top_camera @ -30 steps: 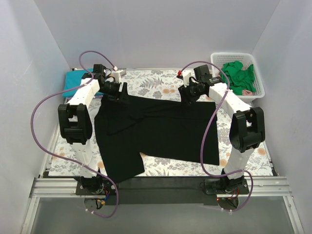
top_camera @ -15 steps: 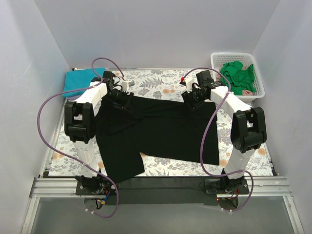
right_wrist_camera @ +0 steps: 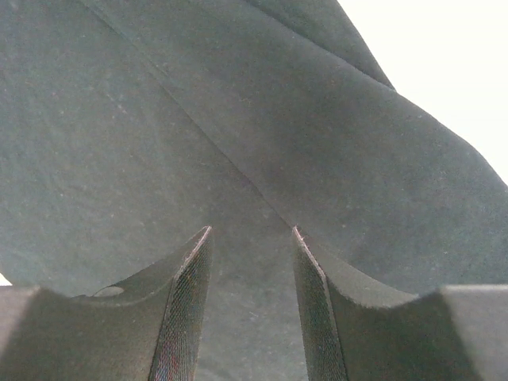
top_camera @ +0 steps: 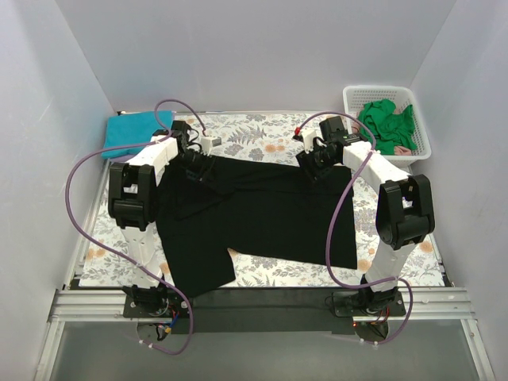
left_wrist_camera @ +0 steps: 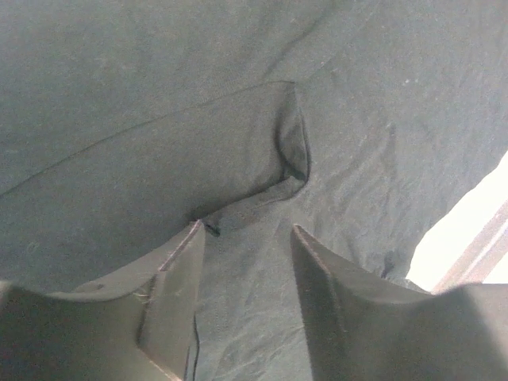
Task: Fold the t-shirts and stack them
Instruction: Fold the tshirt
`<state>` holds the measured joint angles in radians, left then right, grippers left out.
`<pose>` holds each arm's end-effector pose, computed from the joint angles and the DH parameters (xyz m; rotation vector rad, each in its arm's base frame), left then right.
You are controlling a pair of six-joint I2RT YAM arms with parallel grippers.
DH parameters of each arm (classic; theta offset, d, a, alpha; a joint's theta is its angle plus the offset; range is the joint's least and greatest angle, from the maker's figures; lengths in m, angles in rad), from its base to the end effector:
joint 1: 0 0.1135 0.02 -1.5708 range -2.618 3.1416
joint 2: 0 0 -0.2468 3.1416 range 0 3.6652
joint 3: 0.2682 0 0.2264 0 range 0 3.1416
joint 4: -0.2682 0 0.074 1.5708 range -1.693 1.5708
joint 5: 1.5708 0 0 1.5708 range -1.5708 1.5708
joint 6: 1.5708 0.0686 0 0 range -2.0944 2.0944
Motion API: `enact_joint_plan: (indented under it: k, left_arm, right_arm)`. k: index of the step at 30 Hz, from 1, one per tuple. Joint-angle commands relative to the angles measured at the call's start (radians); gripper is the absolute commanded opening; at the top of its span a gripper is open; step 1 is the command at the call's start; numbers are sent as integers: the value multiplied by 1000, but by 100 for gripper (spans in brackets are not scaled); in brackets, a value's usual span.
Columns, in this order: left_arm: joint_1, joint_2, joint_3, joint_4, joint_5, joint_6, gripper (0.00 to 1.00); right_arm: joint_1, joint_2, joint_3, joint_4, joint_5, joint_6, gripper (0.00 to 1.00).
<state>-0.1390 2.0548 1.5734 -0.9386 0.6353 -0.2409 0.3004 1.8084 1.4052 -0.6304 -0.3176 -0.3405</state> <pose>0.3663 -0.0923 0.1563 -0.0772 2.9543 -0.9960 0.3506 0.1310 0.2033 -0.9178 2.4054 0.3976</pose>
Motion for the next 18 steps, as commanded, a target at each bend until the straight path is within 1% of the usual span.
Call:
enact_joint_plan:
  k: [1,5,6,10,11,12,15,18]
  left_arm:
    - [-17,-10,11,11,10,29,41]
    - [-19,-4,5,24,4,26,39]
    - [-19,-2,7,21,4,26,36]
    - [-20,-10,8,14,4,31,22]
    - [-19,-15,5,14,4,31,14]
    - [-20,-21,5,11,3,31,10]
    - [-25,-30,2,3,-8,32,0]
    - [-30,-42,-12,-14,-2,38,0]
  right_arm:
    - [-7,-40,-3,6,-15,-6,51]
    - [-7,-37,-5,5,-23,-3,50]
    - [-7,-35,-5,5,-24,-3,50]
    - [-9,-40,-8,6,-20,-5,49]
    - [-10,-38,-8,6,-21,-6,49]
    - [-12,-38,-8,5,-23,-6,49]
    - [-14,-35,-6,6,-24,-5,49]
    - [-14,-38,-8,3,-28,-3,48]
